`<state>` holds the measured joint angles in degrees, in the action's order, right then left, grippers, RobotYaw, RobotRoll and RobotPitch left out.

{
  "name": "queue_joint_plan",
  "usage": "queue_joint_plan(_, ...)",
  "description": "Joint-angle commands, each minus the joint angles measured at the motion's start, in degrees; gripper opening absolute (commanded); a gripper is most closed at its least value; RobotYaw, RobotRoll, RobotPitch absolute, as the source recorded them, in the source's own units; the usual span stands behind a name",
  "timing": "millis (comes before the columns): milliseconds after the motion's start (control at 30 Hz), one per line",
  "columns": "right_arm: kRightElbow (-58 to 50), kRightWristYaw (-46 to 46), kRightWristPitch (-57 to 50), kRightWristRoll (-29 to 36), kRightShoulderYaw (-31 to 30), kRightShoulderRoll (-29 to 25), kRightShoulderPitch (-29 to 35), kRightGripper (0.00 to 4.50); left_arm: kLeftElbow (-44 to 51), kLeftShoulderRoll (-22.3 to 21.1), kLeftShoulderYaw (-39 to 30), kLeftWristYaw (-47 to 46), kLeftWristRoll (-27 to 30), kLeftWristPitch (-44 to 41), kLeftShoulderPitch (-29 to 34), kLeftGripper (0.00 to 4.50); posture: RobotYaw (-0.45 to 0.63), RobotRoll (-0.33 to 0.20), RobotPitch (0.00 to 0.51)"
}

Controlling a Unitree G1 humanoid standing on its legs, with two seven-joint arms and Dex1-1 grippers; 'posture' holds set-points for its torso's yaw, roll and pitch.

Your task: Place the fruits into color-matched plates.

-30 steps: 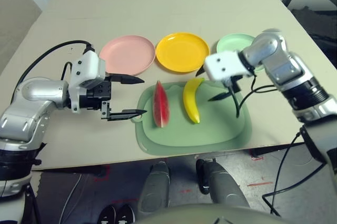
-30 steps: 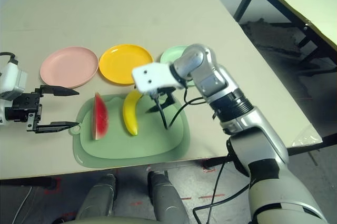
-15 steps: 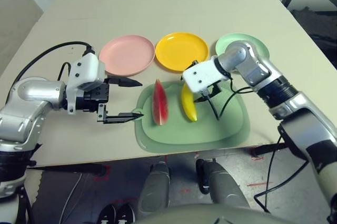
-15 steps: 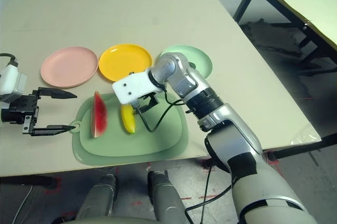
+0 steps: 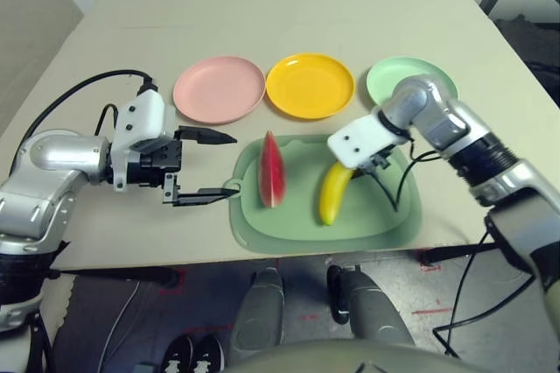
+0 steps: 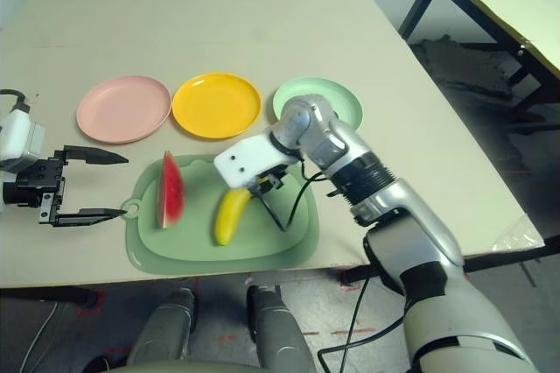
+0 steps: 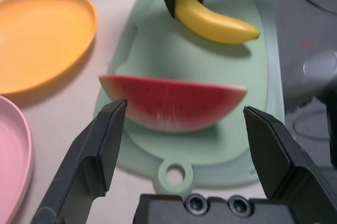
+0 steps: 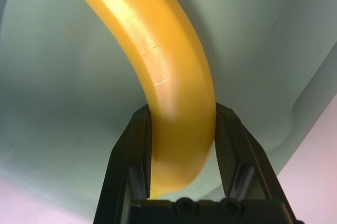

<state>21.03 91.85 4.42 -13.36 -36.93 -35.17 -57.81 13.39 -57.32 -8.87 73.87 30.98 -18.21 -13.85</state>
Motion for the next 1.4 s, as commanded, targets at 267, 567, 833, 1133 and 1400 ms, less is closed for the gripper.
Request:
queue_joint_plan(267, 23.25, -19.51, -6.94, 0.06, 10.94, 12.46, -16.52, 1.68, -0.42, 2.83, -0.6, -12.39, -0.31, -8.22, -4.83, 4.5, 0.07, 0.0, 0.184)
queue_joint_plan(567, 45.84, -41.2, -5.0, -3.03, 13.82, 22.62, -21.71, 1.68, -0.68, 3.85, 0.85, -17.48, -4.26, -8.73, -6.12, 4.5, 0.08, 0.0, 0.196)
queue_joint_plan(833, 51.36, -47.7, -2.91, -5.43, 14.15, 23.75, -21.34, 1.68, 0.11, 3.71, 0.24, -17.62, -5.0, -8.55, -5.19, 4.5, 0.09, 0.0, 0.203)
queue_joint_plan(1133, 47.56, -43.29, -0.72, -2.47, 19.14, 19.58, -26.0, 4.47, -7.04, 0.72, 5.92, -7.84, -11.84, 4.53, -11.78, 4.5, 0.05, 0.0, 0.204)
queue_joint_plan(1400, 6.99, -12.83, -30.2, 13.63, 21.92, 8.92, -9.74, 4.47, -20.14, 1.59, 17.02, 12.51, -19.61, 33.76, -27.77, 4.5, 0.03, 0.0, 0.195)
